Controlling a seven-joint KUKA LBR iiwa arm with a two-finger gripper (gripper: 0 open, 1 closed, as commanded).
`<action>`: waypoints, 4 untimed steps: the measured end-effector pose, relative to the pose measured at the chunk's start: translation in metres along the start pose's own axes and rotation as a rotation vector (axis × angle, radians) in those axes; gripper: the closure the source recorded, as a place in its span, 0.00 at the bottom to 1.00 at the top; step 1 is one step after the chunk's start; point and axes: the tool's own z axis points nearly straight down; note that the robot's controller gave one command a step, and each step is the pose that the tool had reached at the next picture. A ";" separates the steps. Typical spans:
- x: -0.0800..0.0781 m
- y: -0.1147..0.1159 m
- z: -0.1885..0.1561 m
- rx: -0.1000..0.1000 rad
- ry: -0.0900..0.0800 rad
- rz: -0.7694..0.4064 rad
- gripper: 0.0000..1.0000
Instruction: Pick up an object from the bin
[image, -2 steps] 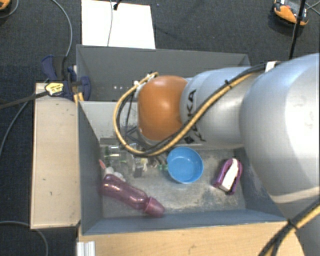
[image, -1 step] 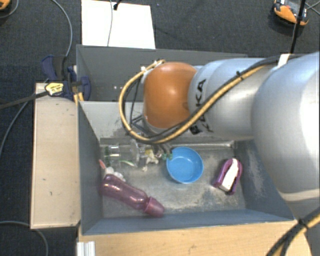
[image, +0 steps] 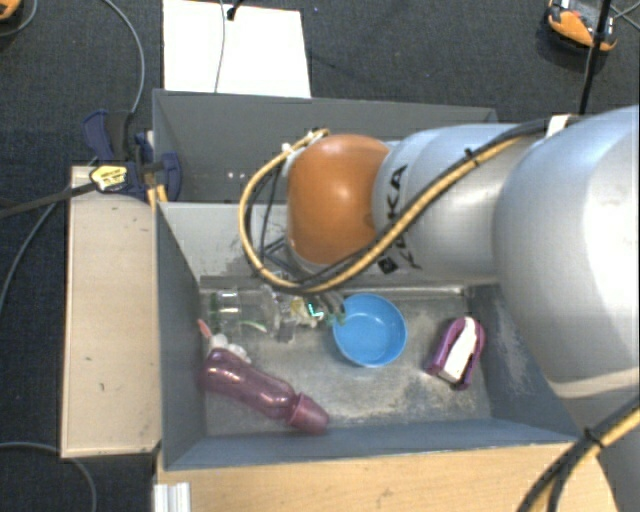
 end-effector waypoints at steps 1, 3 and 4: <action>0.002 -0.001 0.009 0.000 0.004 -0.010 0.00; 0.002 -0.042 0.031 -0.002 -0.002 -0.020 0.00; 0.019 -0.078 0.029 0.000 0.004 0.019 0.00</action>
Offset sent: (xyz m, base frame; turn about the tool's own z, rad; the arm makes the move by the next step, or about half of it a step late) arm 0.0000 0.0000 0.0000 0.0000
